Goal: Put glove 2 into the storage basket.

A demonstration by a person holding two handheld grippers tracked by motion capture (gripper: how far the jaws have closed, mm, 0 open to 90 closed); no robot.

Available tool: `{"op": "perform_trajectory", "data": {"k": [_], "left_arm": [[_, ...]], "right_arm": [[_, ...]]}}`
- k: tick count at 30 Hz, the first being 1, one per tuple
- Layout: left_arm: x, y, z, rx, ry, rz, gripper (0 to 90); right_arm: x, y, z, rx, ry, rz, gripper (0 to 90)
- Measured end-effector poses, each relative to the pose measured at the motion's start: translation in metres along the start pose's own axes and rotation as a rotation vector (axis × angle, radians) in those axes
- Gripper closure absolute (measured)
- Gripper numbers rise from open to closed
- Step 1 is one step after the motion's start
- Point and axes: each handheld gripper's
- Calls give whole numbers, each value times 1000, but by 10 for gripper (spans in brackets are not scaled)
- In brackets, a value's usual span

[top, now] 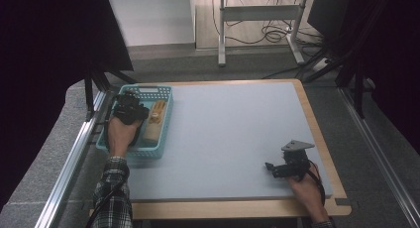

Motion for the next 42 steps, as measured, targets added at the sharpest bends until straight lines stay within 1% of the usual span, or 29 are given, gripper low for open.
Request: {"op": "perform_trajectory", "data": {"k": [2,6,8,10,15,18,19,22,29,31,34,37,38,42], "left_arm": [[-2,-2,-2,-11,-7,11,397],[-5,-5,-5,-16,-17,36,333],[-7,-7,-7,-10,-21,41,306],[-8,-8,-8,-16,-24,48,280],[-11,-11,-10,-14,-30,52,204],[-13,-13,-11,-4,-34,52,170],[-13,-14,-10,-8,-39,59,161],[-16,-15,-10,3,-44,57,126],[-21,-18,-5,24,-54,66,90],[-23,-19,-4,38,-54,69,82],[-24,-20,-1,42,-55,72,73],[-26,-21,0,54,-54,75,63],[-28,-23,1,64,-55,74,55],[-31,-25,2,66,-70,87,46]], "right_arm": [[0,0,0,0,0,0,47],[0,0,0,0,0,0,47],[0,0,0,0,0,0,47],[0,0,0,0,0,0,47],[0,0,0,0,0,0,47],[0,0,0,0,0,0,47],[0,0,0,0,0,0,47],[0,0,0,0,0,0,47],[0,0,0,-1,0,0,47],[0,0,0,0,0,0,47],[0,0,0,0,0,0,47],[0,0,0,0,0,0,47],[0,0,0,0,0,0,47],[0,0,0,-1,0,0,47]]}}
Point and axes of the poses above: each handheld gripper's, and its own axes: x roughly forward along the jaws, y roughly out of its top, z roughly to its right, and after that the axes turned 13 degrees about -z, right-handed
